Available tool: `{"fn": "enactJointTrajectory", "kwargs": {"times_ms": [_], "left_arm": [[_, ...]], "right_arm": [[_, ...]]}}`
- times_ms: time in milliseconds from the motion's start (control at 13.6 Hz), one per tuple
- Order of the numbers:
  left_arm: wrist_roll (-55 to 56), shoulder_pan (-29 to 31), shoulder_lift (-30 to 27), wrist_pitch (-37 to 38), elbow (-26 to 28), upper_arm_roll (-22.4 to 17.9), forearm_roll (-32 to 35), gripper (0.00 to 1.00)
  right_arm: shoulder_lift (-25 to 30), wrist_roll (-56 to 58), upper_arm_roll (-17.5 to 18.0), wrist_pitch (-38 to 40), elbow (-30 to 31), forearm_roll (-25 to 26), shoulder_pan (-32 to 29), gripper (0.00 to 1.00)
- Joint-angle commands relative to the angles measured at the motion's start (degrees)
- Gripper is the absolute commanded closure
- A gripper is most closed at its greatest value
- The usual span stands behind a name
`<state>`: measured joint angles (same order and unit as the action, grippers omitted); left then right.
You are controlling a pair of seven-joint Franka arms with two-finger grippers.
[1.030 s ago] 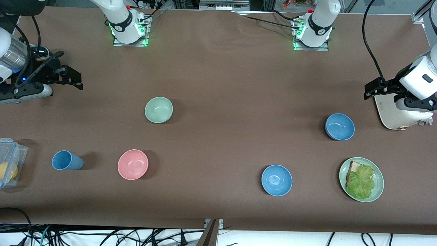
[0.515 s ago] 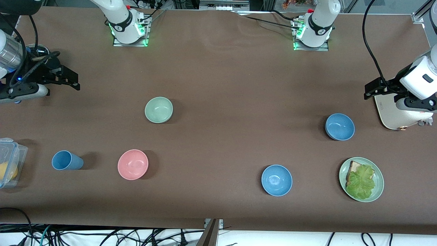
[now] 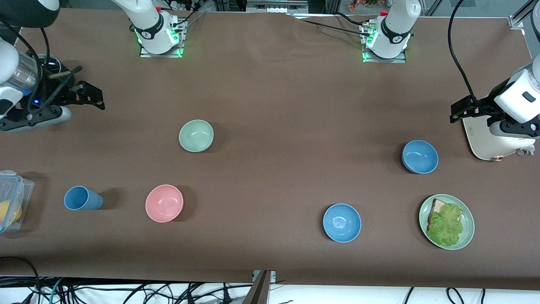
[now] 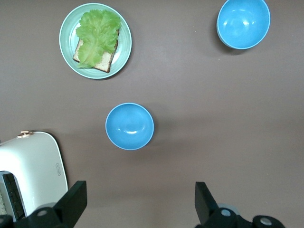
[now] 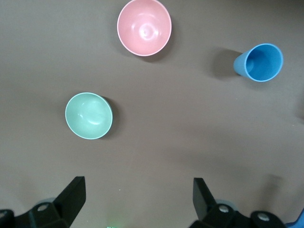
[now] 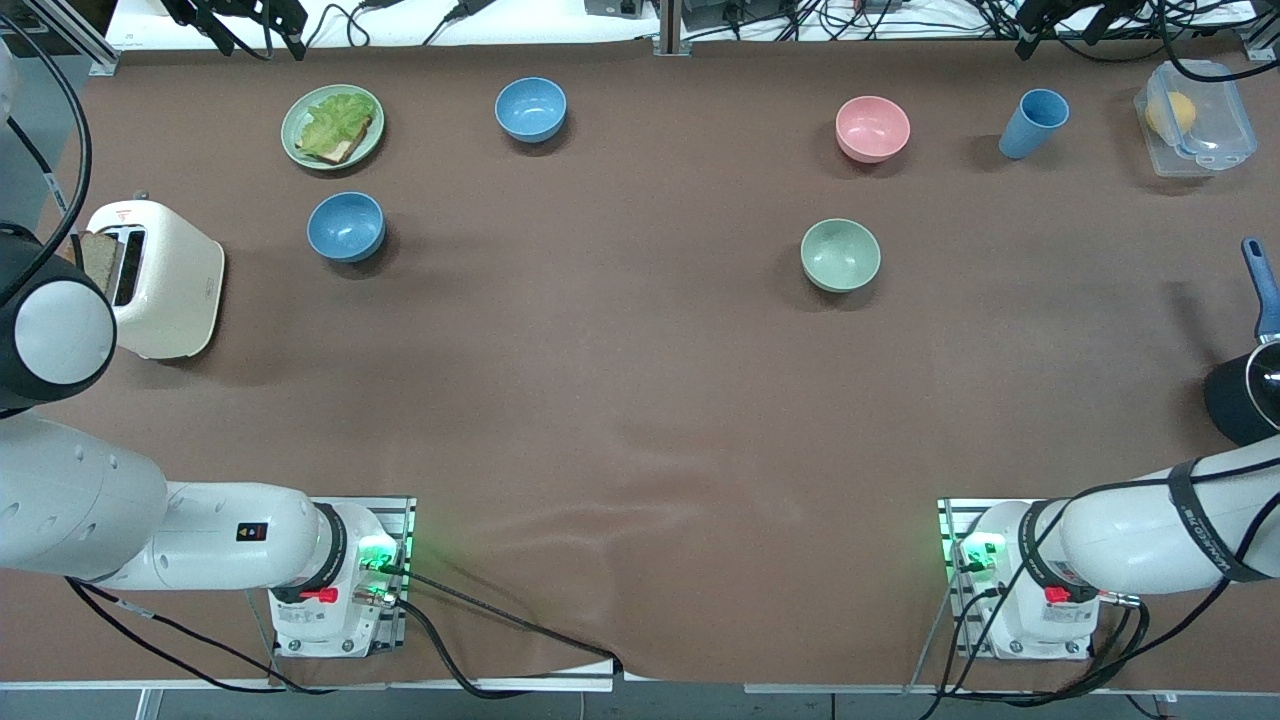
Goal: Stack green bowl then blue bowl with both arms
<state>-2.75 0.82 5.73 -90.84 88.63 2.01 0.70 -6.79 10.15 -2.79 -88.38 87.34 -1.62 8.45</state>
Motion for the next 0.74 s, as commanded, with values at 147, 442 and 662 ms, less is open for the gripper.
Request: {"fn": "enactJointTrajectory", "kwargs": {"times_ms": [147,442,662], "left_arm": [[-0.15,-0.03,-0.64,0.67,0.23,-0.34,-1.14,0.0],[-0.15,-0.03,-0.63,0.67,0.23,-0.34,-1.14,0.0],[-0.15,-0.03,-0.63,0.67,0.23,-0.34,-1.14,0.0]], "right_arm": [[-1.65,0.75,0.42,0.84,-1.12,0.3,1.03,0.0],[-3.39,1.01,0.42,0.23,-1.29,0.21,1.13,0.0],[-5.94,0.4,0.42,-0.04,-1.29,0.13,1.3,0.0]]}}
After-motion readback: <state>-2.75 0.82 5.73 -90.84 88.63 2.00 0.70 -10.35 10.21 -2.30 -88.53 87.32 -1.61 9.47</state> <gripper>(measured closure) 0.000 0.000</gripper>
